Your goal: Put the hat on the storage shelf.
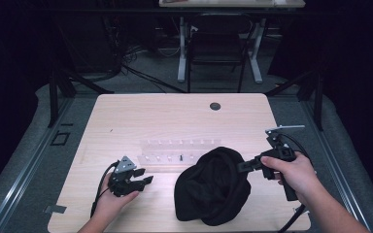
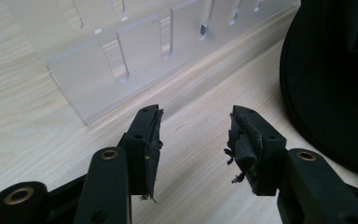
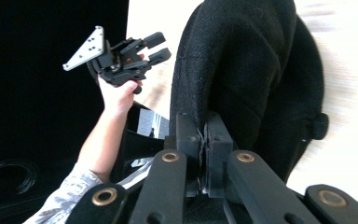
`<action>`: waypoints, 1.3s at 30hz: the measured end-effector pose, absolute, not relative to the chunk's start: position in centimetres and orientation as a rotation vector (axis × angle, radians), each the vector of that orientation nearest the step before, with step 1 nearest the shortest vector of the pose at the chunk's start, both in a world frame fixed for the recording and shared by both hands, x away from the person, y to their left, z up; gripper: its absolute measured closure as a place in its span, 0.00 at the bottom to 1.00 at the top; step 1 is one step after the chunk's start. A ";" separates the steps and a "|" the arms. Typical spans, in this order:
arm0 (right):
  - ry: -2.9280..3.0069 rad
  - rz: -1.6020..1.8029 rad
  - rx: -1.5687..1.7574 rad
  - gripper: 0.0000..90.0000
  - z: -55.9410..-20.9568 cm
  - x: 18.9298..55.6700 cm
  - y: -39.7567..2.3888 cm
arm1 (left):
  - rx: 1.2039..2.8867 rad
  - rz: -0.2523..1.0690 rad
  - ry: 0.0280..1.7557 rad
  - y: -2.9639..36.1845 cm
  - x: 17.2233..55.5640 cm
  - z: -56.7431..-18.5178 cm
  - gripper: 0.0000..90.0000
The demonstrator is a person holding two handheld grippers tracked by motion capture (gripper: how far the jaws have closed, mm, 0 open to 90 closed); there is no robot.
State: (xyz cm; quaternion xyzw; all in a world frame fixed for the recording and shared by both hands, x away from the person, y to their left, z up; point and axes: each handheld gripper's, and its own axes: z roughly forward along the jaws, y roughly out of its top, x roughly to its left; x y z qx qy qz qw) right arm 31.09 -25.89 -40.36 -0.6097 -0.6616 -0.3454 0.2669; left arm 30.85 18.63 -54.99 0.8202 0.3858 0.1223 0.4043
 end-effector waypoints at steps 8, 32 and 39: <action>-1.772 -0.989 -1.604 0.98 -39.1 30.8 -25.8 | 2.069 0.309 0.974 18.6 30.8 -55.0 0.59; -1.763 -1.129 -1.585 0.98 -35.5 30.1 -27.2 | 2.075 0.312 0.996 18.7 31.2 -55.4 0.58; -1.742 -1.187 -1.577 0.98 -34.5 30.1 -27.9 | 2.075 0.296 0.987 18.7 31.1 -55.3 0.58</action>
